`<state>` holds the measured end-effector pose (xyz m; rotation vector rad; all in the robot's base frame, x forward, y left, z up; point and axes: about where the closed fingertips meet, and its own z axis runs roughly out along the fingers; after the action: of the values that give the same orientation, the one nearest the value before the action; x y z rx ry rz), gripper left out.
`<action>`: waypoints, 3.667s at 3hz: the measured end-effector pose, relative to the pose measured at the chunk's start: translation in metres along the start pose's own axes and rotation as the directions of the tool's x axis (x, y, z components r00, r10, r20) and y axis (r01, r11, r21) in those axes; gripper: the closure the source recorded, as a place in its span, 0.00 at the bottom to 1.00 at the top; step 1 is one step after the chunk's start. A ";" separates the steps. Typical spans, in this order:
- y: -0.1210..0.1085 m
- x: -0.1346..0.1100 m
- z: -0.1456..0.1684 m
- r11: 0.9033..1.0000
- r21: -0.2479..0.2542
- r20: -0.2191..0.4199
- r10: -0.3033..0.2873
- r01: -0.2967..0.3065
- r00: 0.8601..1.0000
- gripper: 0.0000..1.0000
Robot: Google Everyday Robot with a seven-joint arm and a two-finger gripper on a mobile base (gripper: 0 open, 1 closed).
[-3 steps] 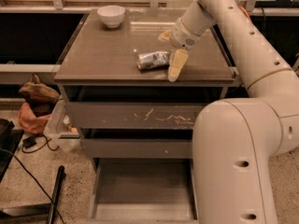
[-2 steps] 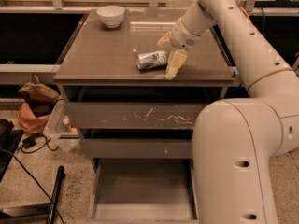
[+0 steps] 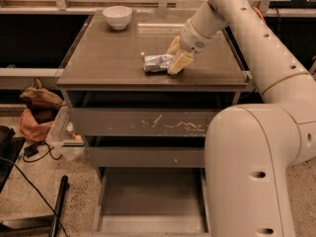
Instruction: Place redbull can into bottom drawer
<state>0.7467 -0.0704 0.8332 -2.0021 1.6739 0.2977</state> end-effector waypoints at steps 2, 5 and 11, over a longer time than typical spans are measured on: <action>0.041 -0.032 -0.048 0.988 0.156 0.068 -0.009 -0.002 0.998 1.00; 0.103 -0.056 -0.050 0.986 0.157 0.107 0.038 -0.055 0.994 1.00; 0.265 -0.012 0.216 0.962 -0.013 0.221 0.270 -0.274 0.937 1.00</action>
Offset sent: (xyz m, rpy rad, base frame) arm -0.1317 0.0043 0.0285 0.1699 -0.1159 -0.0674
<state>0.5212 0.0209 0.5927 -1.6527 1.7987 0.5787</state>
